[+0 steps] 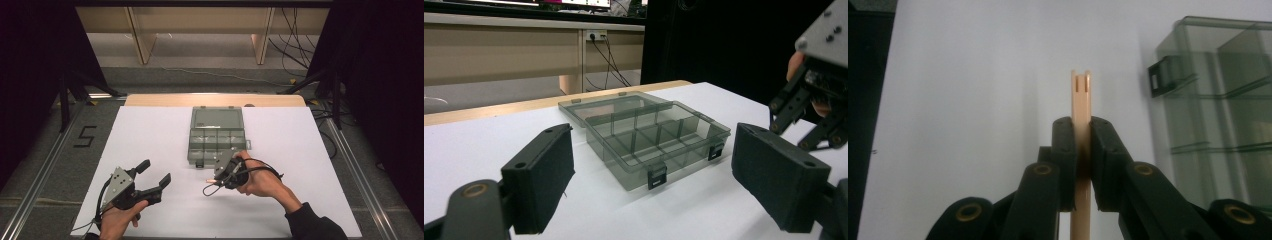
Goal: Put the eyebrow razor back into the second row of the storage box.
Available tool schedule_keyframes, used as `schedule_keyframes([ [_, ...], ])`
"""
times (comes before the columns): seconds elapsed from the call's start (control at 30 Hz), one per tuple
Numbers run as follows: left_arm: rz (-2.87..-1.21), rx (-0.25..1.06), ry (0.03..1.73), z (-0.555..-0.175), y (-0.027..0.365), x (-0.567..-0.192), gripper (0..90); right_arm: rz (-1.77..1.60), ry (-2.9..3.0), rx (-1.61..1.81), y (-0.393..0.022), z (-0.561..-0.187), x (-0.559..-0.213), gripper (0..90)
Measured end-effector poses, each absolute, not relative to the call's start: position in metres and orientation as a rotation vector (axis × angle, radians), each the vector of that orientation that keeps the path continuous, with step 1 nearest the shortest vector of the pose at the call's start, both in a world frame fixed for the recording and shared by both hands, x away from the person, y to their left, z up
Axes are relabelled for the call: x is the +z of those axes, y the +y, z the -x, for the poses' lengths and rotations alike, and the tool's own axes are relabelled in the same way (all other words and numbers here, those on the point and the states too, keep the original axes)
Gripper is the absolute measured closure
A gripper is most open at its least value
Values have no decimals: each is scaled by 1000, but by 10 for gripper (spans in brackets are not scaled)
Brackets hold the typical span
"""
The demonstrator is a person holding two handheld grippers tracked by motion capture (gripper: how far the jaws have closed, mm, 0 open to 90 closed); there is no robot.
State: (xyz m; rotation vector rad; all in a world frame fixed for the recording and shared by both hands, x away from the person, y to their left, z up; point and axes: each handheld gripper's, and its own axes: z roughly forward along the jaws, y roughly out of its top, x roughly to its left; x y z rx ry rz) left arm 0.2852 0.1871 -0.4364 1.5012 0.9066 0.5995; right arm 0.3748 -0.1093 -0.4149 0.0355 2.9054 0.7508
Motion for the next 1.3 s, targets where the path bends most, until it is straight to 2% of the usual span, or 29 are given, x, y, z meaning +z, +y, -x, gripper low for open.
schedule_keyframes([
  [0.6, -1501, 600, 905, -285, 188, -436, 167, -136, 2812, 728, -112, -415, -390, 826],
  [1.3, -1502, 600, 902, -285, 188, -436, 167, -207, 2766, 731, -121, -446, -395, 826],
])
